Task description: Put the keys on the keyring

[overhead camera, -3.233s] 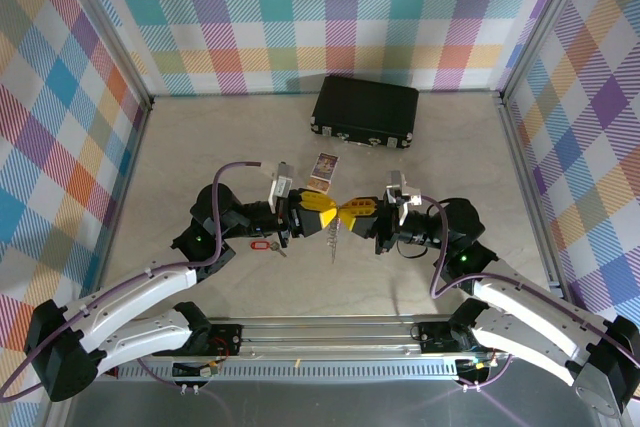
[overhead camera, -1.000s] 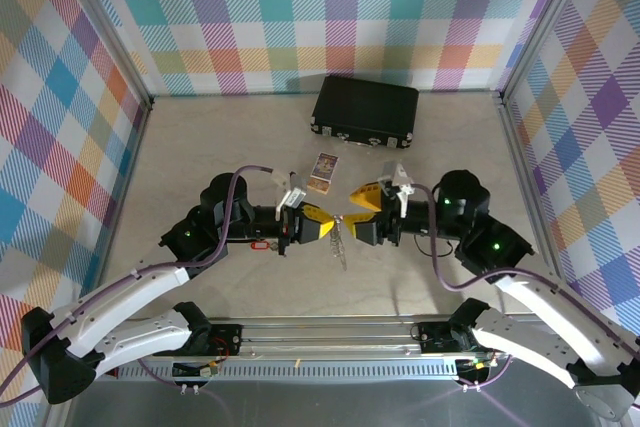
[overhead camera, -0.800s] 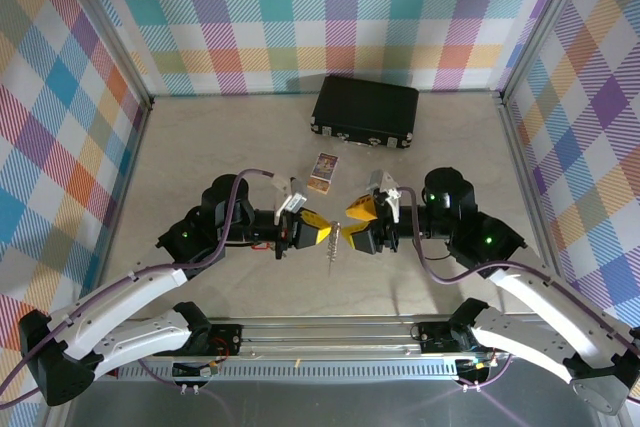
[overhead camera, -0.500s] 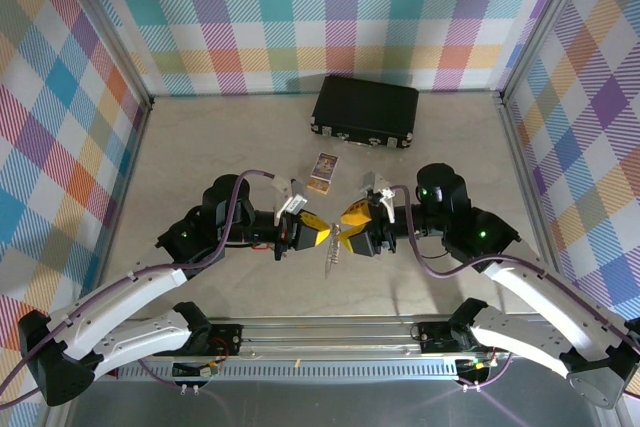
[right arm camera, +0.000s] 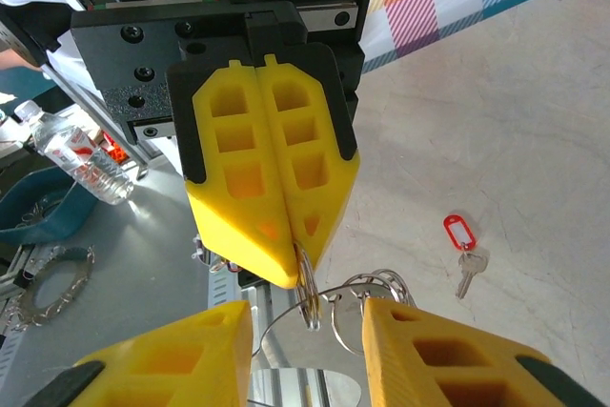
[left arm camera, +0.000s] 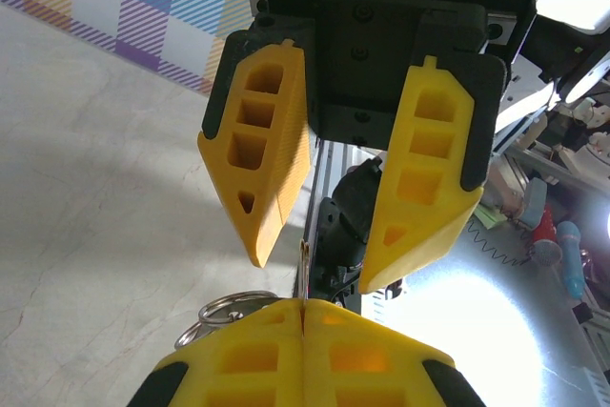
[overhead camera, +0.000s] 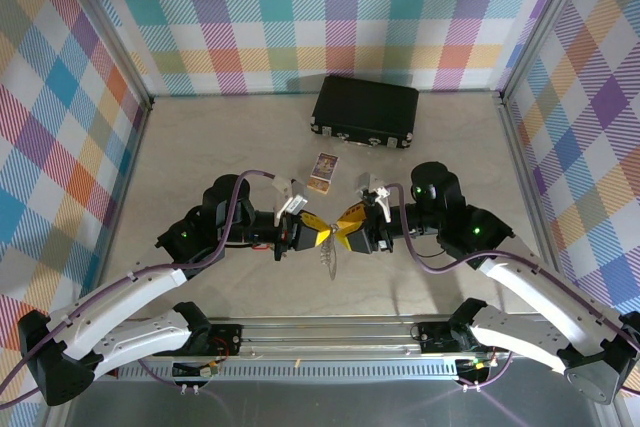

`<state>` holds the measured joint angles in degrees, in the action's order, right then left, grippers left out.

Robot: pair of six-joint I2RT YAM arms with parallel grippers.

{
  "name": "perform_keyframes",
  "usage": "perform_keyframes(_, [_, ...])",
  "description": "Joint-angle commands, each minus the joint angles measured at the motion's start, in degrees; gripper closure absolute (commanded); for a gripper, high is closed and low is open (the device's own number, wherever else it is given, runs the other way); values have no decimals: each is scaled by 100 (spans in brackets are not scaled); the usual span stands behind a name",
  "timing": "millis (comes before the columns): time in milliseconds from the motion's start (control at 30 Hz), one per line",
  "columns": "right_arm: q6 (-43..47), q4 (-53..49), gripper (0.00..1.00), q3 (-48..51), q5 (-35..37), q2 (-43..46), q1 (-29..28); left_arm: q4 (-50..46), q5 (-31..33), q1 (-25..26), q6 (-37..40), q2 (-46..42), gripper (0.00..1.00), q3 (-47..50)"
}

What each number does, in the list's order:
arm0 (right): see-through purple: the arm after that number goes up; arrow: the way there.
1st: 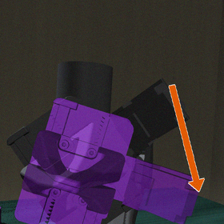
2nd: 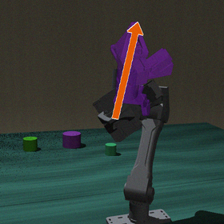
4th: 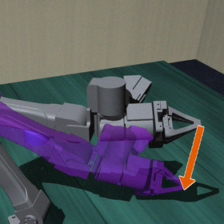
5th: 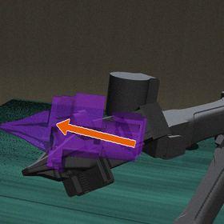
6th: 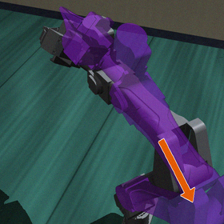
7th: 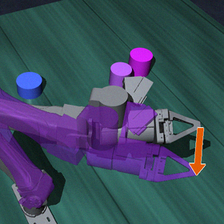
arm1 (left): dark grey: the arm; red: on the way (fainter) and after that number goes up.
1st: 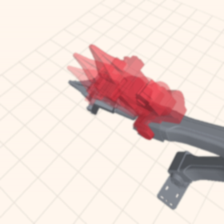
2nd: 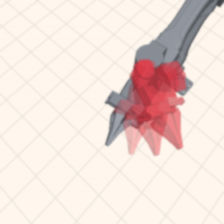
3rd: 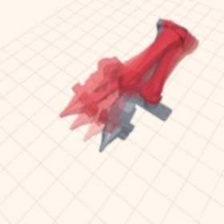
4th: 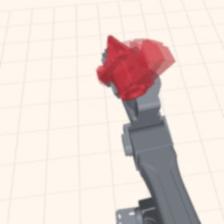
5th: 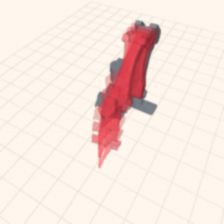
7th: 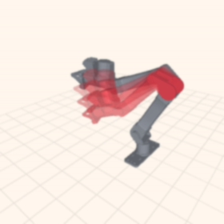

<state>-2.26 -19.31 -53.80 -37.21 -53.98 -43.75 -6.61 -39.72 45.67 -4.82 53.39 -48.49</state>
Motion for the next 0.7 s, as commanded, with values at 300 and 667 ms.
perform_keyframes(300, [3,252,73,-157,-225,-101,-90,57,-167,74,74,-21,100,-170])
perform_keyframes(667, [31,354,98,-113,-172,-160,-136,3,-91,91,113,-32,100,-190])
